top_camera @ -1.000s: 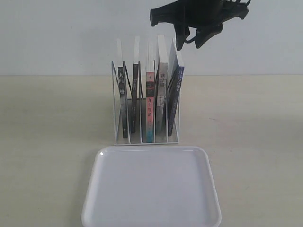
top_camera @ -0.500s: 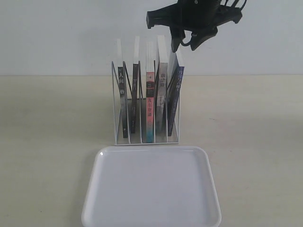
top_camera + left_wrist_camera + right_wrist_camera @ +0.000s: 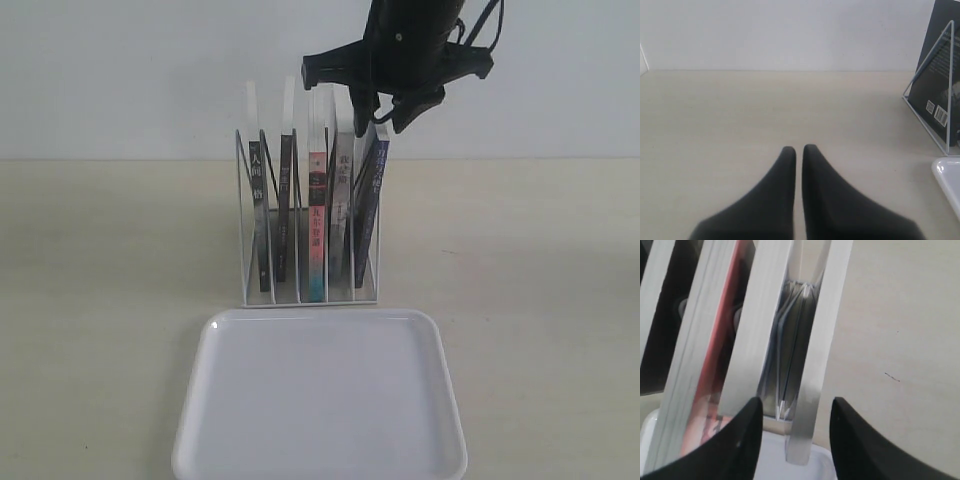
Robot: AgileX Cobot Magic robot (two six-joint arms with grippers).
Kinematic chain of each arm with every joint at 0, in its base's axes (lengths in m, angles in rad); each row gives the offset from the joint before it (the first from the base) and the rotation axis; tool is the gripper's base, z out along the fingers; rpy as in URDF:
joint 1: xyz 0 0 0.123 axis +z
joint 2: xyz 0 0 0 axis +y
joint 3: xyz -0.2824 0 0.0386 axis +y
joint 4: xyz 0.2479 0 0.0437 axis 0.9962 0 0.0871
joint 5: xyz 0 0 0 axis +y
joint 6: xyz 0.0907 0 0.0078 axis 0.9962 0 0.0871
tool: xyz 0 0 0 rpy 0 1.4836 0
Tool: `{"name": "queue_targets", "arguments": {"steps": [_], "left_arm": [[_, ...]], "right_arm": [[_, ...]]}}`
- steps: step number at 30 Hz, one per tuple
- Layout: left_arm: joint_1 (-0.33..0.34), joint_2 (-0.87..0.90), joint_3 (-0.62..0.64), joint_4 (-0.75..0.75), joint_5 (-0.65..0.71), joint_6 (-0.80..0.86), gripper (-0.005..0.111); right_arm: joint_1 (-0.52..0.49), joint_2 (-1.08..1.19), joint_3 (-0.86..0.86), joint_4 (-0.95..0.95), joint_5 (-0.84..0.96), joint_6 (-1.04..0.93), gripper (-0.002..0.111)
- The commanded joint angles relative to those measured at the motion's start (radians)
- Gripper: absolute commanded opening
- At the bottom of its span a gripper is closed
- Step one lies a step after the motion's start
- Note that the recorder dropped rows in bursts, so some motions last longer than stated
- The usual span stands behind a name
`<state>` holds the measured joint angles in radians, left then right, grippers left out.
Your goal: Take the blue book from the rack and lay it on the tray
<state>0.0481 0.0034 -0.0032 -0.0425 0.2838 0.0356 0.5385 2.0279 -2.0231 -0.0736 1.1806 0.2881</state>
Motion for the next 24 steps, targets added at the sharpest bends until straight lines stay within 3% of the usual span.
{"name": "queue_targets", "arguments": {"steps": [1,24], "left_arm": [[0.0,-0.003,0.003,0.001,-0.007,-0.002,0.004],[0.0,-0.003,0.003,0.001,-0.007,-0.002,0.004]], "right_arm": [[-0.006,-0.003,0.0,-0.014,-0.006,-0.01,0.042],[-0.008,0.02,0.0,-0.014,-0.012,-0.01,0.042]]}}
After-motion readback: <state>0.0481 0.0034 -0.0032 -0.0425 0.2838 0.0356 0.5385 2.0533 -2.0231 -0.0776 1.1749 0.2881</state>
